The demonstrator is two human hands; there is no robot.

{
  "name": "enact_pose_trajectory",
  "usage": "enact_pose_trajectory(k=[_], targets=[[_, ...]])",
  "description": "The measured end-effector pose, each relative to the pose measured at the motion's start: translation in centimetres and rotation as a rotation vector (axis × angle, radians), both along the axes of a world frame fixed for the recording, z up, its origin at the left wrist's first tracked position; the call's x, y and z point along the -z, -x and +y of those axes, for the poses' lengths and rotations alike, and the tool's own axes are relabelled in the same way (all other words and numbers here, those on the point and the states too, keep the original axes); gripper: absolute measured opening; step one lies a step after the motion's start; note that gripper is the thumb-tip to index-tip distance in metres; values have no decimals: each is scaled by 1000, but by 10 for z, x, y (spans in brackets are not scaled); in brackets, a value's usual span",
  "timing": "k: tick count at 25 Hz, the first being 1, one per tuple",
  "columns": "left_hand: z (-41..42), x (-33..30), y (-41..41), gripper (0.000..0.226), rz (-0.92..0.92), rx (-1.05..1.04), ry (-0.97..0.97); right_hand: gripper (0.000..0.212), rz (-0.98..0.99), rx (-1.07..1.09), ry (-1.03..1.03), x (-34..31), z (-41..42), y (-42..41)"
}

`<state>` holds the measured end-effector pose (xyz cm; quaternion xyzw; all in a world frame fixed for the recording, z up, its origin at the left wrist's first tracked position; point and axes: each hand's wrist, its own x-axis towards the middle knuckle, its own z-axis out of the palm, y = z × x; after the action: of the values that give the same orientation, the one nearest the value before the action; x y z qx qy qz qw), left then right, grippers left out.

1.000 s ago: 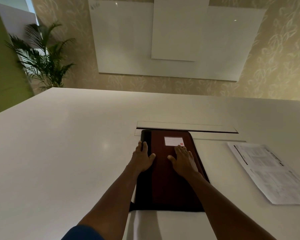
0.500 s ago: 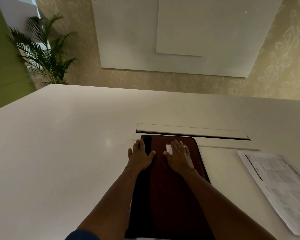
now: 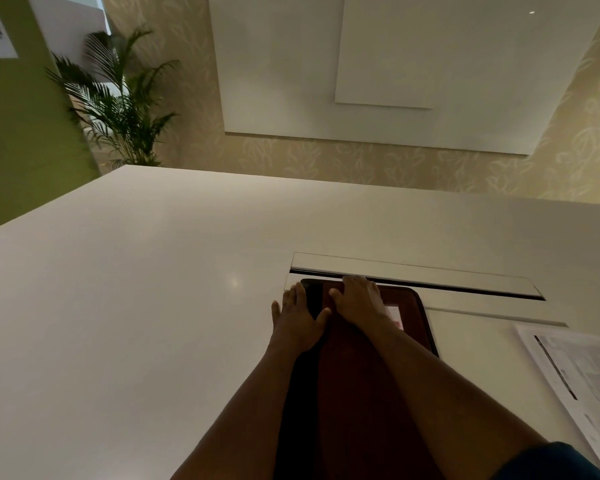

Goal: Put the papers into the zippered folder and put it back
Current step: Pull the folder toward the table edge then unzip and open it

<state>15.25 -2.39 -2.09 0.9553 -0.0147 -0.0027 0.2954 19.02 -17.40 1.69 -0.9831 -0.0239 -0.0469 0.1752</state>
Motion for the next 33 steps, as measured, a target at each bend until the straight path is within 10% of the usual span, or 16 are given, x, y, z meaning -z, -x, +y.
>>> enact_pose_trajectory(k=[33], targets=[[-1, 9, -3, 95, -38, -43, -10, 21, 250, 419, -228, -13, 39, -80]])
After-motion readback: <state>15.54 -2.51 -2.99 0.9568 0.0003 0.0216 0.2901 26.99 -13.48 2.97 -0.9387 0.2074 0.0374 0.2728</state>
